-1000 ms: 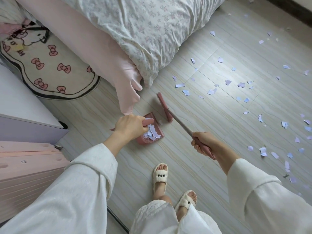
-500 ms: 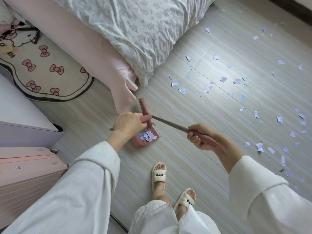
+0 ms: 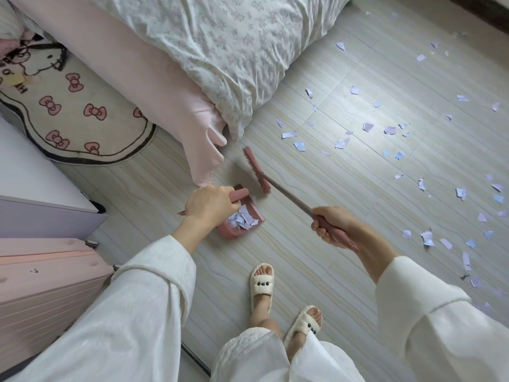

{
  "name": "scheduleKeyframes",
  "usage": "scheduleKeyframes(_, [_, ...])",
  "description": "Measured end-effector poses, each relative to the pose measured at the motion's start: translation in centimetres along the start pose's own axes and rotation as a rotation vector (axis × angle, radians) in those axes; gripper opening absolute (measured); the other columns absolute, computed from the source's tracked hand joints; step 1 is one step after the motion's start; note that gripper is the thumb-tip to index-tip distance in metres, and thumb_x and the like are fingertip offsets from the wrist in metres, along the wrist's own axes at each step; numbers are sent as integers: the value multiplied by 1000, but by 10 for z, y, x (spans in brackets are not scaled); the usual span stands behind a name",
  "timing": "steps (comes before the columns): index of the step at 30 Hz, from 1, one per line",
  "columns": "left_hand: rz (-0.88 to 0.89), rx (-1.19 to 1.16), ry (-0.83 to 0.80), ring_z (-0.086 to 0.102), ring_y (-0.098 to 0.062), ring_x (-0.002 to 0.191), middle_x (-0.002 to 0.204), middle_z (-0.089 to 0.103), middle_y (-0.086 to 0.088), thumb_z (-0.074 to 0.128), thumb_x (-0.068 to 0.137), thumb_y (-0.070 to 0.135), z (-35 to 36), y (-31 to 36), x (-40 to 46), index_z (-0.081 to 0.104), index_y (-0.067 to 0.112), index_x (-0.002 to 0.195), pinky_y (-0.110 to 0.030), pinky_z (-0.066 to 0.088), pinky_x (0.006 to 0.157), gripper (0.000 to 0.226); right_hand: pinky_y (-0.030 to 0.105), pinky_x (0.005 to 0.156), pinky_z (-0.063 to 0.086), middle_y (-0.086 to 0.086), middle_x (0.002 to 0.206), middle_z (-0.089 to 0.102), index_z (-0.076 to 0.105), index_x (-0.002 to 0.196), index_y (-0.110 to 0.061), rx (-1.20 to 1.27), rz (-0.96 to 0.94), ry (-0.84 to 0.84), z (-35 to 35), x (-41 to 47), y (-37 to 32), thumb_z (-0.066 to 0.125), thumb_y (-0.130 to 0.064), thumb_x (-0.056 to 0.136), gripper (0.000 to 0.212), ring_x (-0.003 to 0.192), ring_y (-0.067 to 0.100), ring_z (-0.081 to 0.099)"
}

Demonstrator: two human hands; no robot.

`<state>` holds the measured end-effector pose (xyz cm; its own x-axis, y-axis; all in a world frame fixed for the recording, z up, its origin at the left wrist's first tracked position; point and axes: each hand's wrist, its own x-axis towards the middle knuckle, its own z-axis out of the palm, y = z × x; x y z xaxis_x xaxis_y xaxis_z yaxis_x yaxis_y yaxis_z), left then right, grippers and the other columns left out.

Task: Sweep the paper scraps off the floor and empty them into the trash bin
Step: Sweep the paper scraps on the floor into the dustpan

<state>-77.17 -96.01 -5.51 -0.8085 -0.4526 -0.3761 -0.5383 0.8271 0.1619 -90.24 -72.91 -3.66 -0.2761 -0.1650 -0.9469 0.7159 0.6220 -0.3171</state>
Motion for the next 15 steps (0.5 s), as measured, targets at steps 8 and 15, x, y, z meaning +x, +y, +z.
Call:
scheduleKeyframes(8, [9,7,14,45,-25,63,76,64,-6,53,82,42,2,13,3,57,22,74,-28,34,58,22,14,31,32,5,58,47,44,82,-9,-108,6,-31,20,3,-11,39,-15,98,18,32,8,41])
scheduleKeyframes(15, [16,2,17,59,-29,73,77,66,-6,52,81,44,5,6,-6,59,24,76,-28,35,59,21,12,26,30,0,53,45,39,77,-12,36,76,-151,-7,-22,-14,36,-22,102,26,28,6,39])
